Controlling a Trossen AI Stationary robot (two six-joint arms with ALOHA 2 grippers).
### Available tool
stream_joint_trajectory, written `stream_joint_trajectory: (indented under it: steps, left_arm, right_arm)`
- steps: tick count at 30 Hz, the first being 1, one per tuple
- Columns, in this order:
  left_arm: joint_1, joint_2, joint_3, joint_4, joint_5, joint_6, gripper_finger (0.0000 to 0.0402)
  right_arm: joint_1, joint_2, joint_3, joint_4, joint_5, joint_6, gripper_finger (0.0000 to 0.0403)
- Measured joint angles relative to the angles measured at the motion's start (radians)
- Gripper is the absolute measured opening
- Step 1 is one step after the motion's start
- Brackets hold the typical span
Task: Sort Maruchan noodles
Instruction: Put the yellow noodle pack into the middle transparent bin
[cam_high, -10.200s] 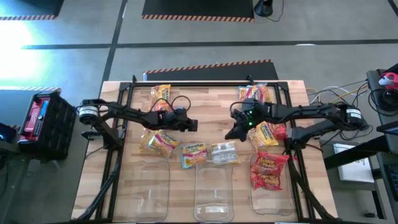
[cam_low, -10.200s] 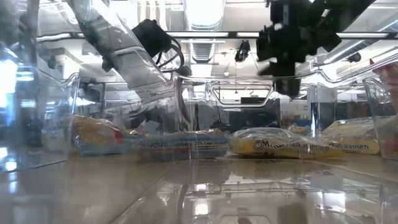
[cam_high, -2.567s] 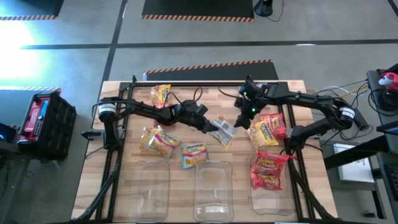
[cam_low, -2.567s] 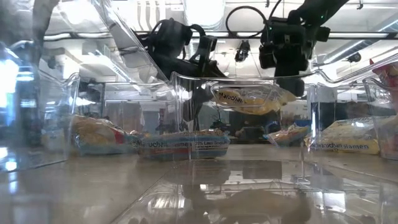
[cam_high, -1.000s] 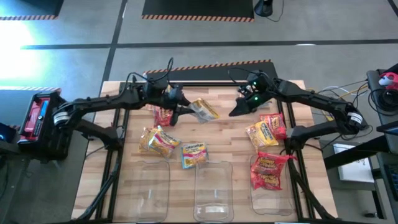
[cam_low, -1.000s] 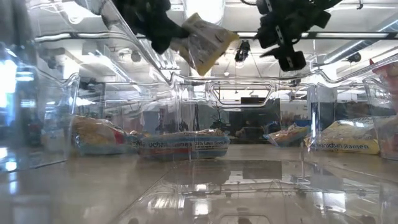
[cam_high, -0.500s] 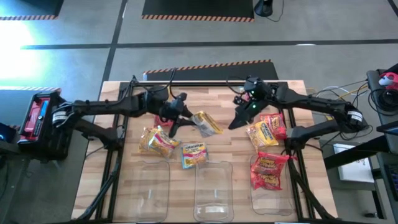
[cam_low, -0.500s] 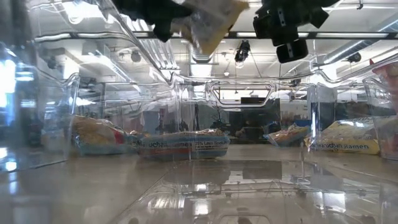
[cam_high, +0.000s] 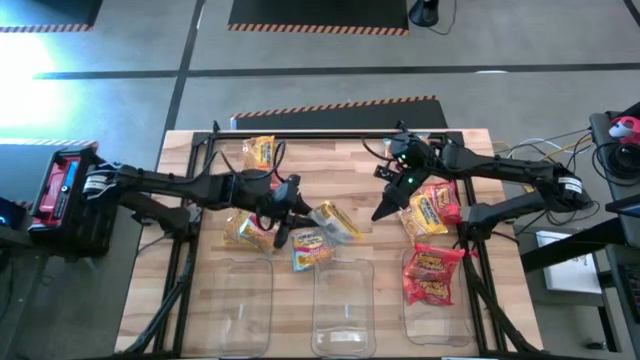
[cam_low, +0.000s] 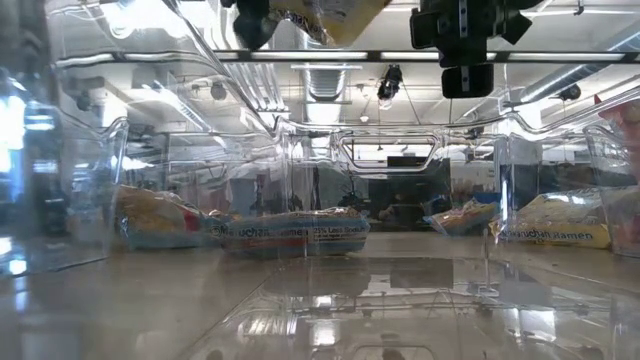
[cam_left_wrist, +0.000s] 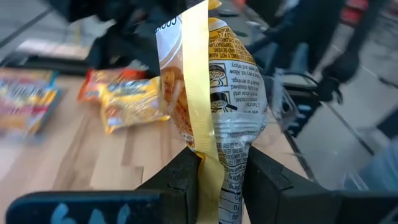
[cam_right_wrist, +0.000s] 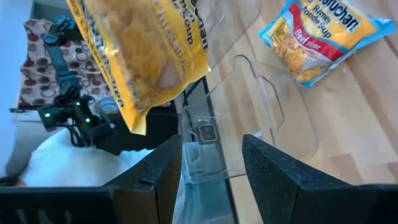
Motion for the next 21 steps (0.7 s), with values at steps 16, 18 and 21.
stream_joint_trajectory:
  steps: [16,18,21]
  left_arm:
    - [-0.115,0.037,-0.001,-0.002,-0.132,0.090,0.0076]
    - [-0.115,0.046,-0.001,0.000,-0.121,0.121,0.0076]
    - [-0.122,0.066,-0.001,-0.001,-0.119,0.143,0.0076]
  right_arm:
    - [0.000,0.000,0.000,-0.005,0.075,-0.142,0.0155]
    - [0.000,0.000,0.000,-0.008,0.108,-0.142,0.0153]
    - [-0.001,0.000,0.000,-0.010,0.120,-0.145,0.0153]
